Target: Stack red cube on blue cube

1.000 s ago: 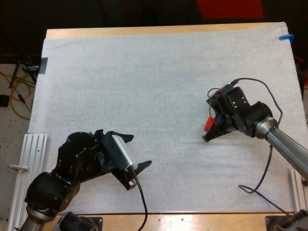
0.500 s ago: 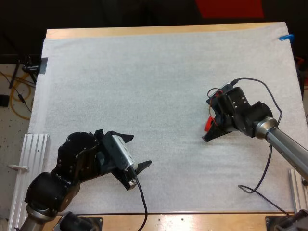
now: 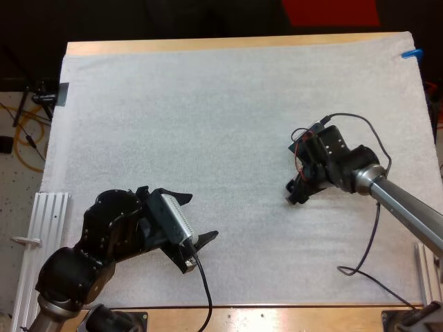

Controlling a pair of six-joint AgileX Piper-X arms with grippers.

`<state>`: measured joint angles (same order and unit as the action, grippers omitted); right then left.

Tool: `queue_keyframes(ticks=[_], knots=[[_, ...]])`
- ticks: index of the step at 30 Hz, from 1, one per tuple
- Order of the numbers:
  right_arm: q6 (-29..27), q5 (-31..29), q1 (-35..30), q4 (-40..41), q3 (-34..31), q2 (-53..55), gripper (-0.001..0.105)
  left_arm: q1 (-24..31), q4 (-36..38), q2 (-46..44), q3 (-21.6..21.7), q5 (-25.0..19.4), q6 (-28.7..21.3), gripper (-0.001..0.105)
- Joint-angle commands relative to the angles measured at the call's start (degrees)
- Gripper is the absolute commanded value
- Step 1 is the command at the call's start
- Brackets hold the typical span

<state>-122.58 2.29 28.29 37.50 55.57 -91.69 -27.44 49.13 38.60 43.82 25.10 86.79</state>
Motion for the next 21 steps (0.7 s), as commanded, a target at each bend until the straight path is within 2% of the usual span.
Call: queue_keyframes(ticks=[1,3,5,7,8,10,13,15,17,21], knots=[[-0.97,0.93,-0.02,-0.95,0.43,-0.73,0.075,-0.23,-0.68,0.18,0.33,0.38,0.74,0.076],[-0.97,0.93,-0.02,-1.16,0.43,-1.85,0.074,-0.23,-0.68,0.18,0.33,0.38,0.74,0.076],[-0.81,0.73,-0.02,-1.15,0.43,-2.81,0.067,-0.23,-0.68,0.18,0.33,0.38,0.74,0.076],[-0.67,-0.91,-0.02,-1.15,0.43,-3.59,0.049,-0.23,-0.68,0.18,0.33,0.38,0.74,0.076],[-0.67,-1.35,-0.02,-1.15,0.43,-3.64,0.043,-0.23,-0.68,0.18,0.33,0.38,0.74,0.076],[-0.67,-3.6,-0.02,-1.15,0.66,-3.44,0.021,-0.23,-0.58,0.18,0.33,0.38,0.74,0.076],[-0.67,-3.82,-0.02,0.74,2.18,-2.53,0.006,-0.23,-0.6,0.18,0.33,0.38,0.74,0.076],[-0.67,-3.82,-0.02,2.57,3.83,-1.43,0.002,-0.23,-0.6,0.18,0.33,0.38,0.74,0.076],[-0.67,-4.08,-0.02,3.83,5.41,-0.22,0.003,-0.23,-0.6,0.18,0.33,0.38,0.74,0.076],[-0.67,-8.52,-0.14,5.2,8.56,2.78,0.009,-0.23,-0.6,0.18,0.33,0.38,0.74,0.076]])
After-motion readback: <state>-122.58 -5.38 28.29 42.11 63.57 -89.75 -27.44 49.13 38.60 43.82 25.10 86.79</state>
